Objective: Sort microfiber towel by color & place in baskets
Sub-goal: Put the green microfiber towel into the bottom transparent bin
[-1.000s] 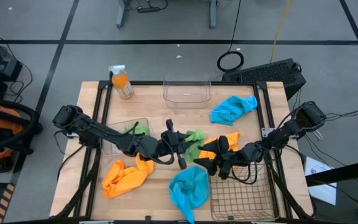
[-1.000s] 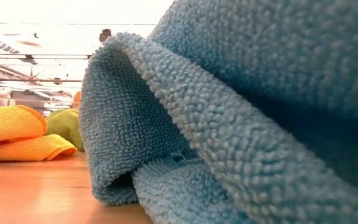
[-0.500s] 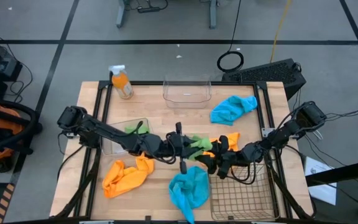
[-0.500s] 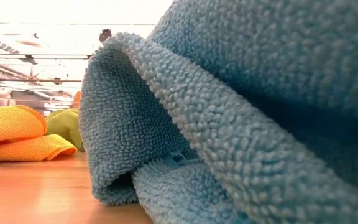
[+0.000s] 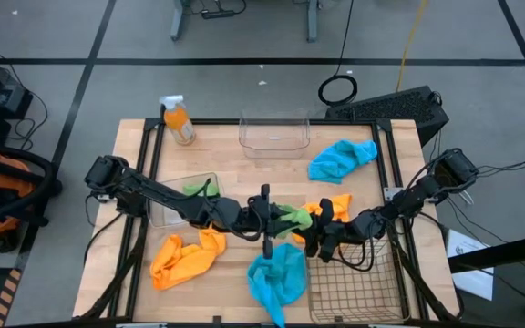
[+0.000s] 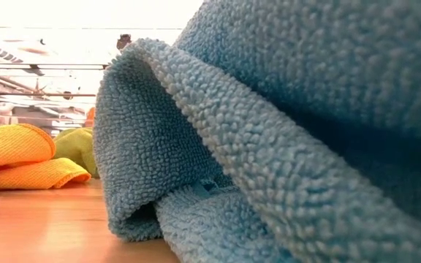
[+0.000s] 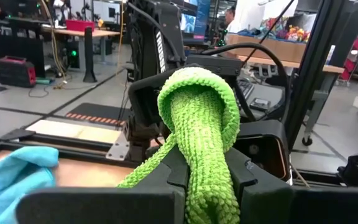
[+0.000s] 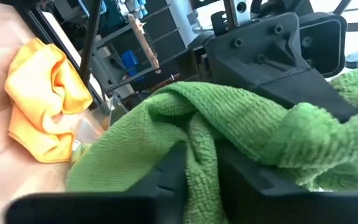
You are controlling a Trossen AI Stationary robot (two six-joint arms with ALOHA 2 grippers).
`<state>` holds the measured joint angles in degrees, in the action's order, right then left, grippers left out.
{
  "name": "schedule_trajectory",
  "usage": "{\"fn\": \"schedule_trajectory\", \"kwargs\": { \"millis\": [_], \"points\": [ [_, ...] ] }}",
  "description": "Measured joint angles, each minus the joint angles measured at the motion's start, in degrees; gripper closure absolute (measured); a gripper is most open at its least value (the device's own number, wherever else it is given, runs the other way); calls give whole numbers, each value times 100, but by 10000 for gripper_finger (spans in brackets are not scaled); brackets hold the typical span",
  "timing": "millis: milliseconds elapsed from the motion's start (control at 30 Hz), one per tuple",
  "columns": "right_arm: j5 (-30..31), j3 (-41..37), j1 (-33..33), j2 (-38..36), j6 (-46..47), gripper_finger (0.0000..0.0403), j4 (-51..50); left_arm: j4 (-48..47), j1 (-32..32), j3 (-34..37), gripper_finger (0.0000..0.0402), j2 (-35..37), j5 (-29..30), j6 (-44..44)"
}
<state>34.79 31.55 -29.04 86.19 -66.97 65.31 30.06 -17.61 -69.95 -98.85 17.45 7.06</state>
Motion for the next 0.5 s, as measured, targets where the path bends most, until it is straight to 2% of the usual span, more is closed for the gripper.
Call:
{"fn": "schedule_trajectory", "kwargs": {
  "millis": [100, 200, 333, 500],
  "points": [
    [35, 0, 0, 0, 125, 387, -25, -13, -2, 0, 352, 0, 47, 2],
    [190, 0, -2, -2, 205, 394, -69, -191, -4, 0, 326, 34, 387, 10],
    [328, 0, -33, -68, 376, 396, -270, -669, -5, 0, 262, 242, 826, -166],
    [477, 0, -68, -158, 513, 399, -554, -1719, -111, 0, 168, 707, 1755, -195]
  ]
}}
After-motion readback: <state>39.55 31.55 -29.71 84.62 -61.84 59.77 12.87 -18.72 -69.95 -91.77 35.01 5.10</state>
